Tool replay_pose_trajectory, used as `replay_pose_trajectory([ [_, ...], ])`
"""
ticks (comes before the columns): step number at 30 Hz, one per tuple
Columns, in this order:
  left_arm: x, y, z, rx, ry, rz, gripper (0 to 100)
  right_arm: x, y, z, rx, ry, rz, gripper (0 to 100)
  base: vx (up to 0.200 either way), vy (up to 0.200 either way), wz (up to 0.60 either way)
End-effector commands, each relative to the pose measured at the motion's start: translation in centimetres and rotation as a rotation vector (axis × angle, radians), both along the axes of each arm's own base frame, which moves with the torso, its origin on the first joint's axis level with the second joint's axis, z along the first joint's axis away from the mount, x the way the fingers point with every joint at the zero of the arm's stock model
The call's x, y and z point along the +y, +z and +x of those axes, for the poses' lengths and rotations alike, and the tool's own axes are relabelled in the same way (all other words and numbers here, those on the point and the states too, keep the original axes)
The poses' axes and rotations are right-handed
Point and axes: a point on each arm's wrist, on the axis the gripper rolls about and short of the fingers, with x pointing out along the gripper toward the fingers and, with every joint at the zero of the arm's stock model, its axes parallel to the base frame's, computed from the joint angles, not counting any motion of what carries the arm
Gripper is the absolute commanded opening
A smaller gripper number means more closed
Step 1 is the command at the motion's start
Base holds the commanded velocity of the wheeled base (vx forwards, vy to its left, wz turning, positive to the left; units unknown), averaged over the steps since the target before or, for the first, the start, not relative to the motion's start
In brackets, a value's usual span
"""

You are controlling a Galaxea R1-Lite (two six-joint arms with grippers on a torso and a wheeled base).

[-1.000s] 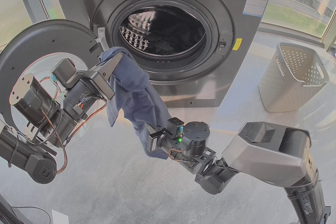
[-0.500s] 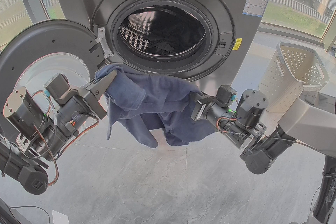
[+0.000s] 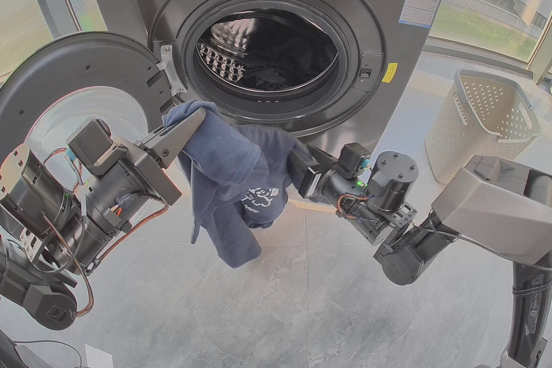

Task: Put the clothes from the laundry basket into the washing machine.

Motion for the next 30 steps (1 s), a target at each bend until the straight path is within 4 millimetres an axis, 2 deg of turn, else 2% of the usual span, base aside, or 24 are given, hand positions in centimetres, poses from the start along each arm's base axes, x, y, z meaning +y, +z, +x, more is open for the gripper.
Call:
replay_pose_trajectory([
  [1,-0.2,0.5,0.2,-0.015,0.003,-0.015,0,1.5,-4.1,0.5,0.063,0.019,-0.052,100,0.0,0.0,0.0],
  [6,-0.3,0.7,0.5,-0.022,0.012,-0.023,0,1.9,-5.0,-0.2,0.083,0.034,-0.071,100,0.0,0.0,0.0],
  [10,-0.6,0.5,1.4,-0.008,0.058,-0.033,0,1.5,-5.7,-1.7,0.088,0.045,-0.128,100,0.0,0.0,0.0],
  [13,-0.5,0.5,1.6,-0.008,0.07,-0.034,0,1.3,-5.5,-2.5,0.075,0.049,-0.139,100,0.0,0.0,0.0],
  [15,-0.5,0.4,1.8,-0.003,0.075,-0.031,0,1.1,-4.5,-3.7,0.068,0.067,-0.139,100,0.0,0.0,0.0],
  [26,-0.4,0.4,1.6,-0.006,0.066,-0.029,0,3.1,-2.3,-2.6,-0.015,0.086,-0.078,100,0.0,0.0,0.0],
  [30,-0.4,0.4,1.6,-0.008,0.065,-0.029,0,3.9,-1.8,-1.7,-0.02,0.085,-0.074,100,0.0,0.0,0.0],
])
